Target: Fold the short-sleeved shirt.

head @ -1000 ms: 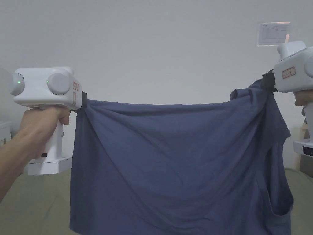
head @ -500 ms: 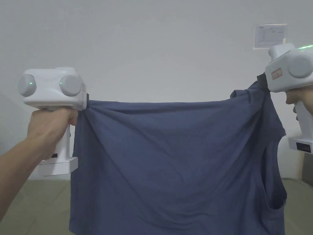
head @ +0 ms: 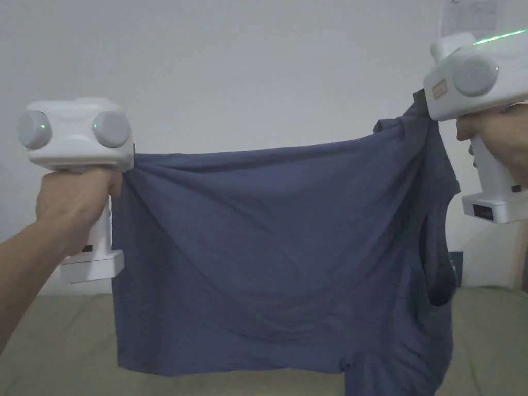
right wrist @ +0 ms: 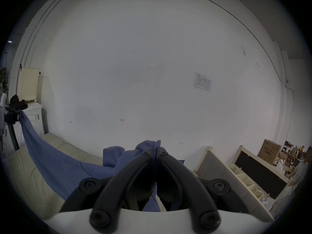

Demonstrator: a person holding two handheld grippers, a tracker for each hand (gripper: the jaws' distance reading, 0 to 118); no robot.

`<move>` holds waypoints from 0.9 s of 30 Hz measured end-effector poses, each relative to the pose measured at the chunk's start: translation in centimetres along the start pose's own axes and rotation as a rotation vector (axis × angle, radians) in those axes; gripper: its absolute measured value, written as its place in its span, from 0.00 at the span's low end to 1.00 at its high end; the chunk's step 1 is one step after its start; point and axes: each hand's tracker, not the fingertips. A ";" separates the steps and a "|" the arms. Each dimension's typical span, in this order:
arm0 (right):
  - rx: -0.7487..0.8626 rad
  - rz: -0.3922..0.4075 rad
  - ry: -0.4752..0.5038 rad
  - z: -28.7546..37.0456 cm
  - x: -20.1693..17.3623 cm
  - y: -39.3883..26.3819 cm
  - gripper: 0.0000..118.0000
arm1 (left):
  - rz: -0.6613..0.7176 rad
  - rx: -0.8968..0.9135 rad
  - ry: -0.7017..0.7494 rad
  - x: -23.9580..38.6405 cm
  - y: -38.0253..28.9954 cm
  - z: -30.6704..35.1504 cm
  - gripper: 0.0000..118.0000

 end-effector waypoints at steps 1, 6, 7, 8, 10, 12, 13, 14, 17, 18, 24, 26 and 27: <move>-0.005 -0.007 0.000 -0.7 -0.2 -0.5 0.03 | -0.004 -0.009 0.008 0.4 -0.7 -0.9 0.07; -0.055 0.025 0.024 -3.5 -1.8 -5.9 0.03 | -0.002 -0.090 0.001 1.5 -6.1 -5.3 0.07; -0.087 0.029 0.033 -3.8 -2.0 -7.5 0.03 | -0.010 -0.108 0.003 1.8 -7.7 -6.1 0.07; -0.093 0.021 0.041 -3.9 -2.2 -9.3 0.03 | -0.031 -0.139 0.008 2.1 -9.4 -6.7 0.07; -0.141 0.007 0.065 -4.1 -2.6 -12.8 0.03 | -0.068 -0.186 -0.015 2.4 -12.8 -7.4 0.07; -0.178 -0.032 0.095 -3.6 -3.0 -16.5 0.03 | -0.084 -0.213 -0.030 2.5 -16.2 -7.8 0.07; -0.220 -0.012 0.105 -3.3 -3.4 -18.2 0.03 | -0.101 -0.248 -0.032 2.4 -17.9 -7.9 0.07; -0.214 -0.028 0.129 -2.5 -3.6 -20.0 0.03 | -0.094 -0.256 -0.036 2.2 -19.7 -7.8 0.07; -0.268 -0.120 0.168 0.2 -4.1 -25.0 0.03 | -0.115 -0.325 -0.053 1.3 -24.2 -7.1 0.07; -0.275 -0.130 0.182 1.3 -4.1 -26.4 0.03 | -0.116 -0.336 -0.055 1.0 -25.6 -6.6 0.07; -0.393 -0.131 0.229 9.2 -4.9 -35.0 0.03 | -0.133 -0.465 -0.091 -2.3 -34.0 -1.7 0.07; -0.423 -0.130 0.241 11.8 -4.8 -37.6 0.03 | -0.147 -0.497 -0.097 -3.5 -36.4 0.6 0.07; -0.432 -0.121 0.256 13.2 -4.8 -38.7 0.03 | -0.155 -0.502 -0.094 -3.9 -37.4 1.8 0.07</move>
